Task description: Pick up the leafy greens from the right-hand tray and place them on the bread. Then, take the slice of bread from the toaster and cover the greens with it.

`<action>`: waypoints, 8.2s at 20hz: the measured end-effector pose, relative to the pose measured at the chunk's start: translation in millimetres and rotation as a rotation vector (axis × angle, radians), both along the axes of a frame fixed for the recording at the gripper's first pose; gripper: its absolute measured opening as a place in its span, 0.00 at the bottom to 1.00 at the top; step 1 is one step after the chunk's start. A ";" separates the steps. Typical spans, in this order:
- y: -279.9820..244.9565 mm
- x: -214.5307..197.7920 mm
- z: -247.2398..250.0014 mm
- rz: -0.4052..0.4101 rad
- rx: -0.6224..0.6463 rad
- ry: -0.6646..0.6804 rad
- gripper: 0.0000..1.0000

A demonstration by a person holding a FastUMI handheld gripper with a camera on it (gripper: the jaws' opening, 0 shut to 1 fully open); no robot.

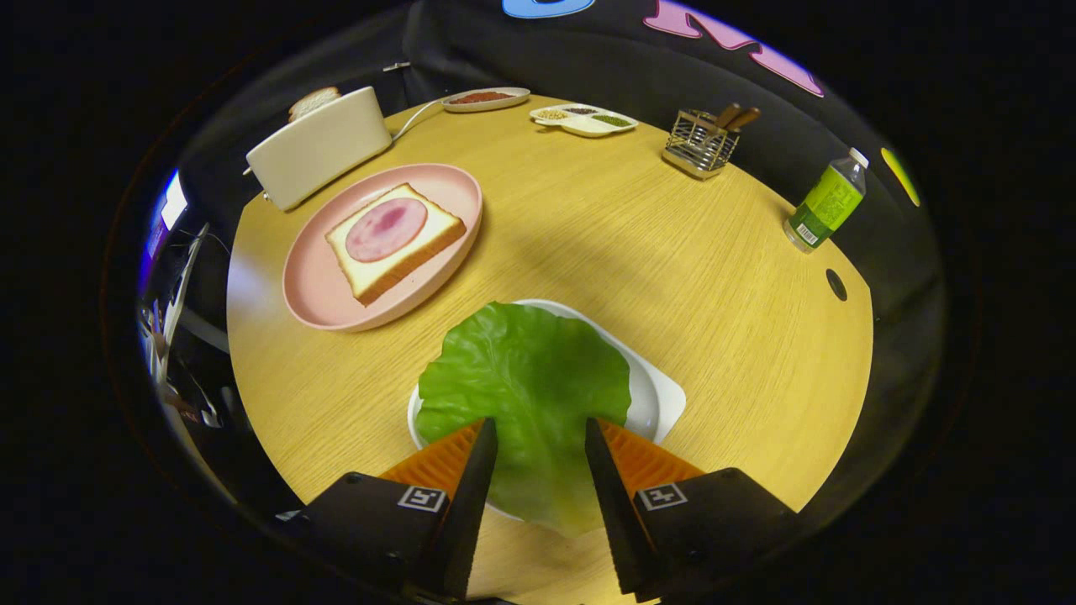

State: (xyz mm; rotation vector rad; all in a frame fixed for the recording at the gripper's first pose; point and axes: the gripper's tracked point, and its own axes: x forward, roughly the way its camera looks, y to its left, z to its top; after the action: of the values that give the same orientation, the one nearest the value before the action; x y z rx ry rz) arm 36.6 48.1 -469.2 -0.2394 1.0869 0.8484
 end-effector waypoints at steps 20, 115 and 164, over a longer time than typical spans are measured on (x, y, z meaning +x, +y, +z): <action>40.2 5.5 151.4 -0.277 0.183 -0.103 0.08; 361.9 63.9 393.5 -0.584 0.665 -0.149 0.13; 114.4 32.6 112.8 -0.754 0.264 -0.187 0.99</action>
State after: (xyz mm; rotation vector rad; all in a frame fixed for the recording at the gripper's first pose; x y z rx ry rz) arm 69.1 162.5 -356.4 0.2997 0.7834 0.2723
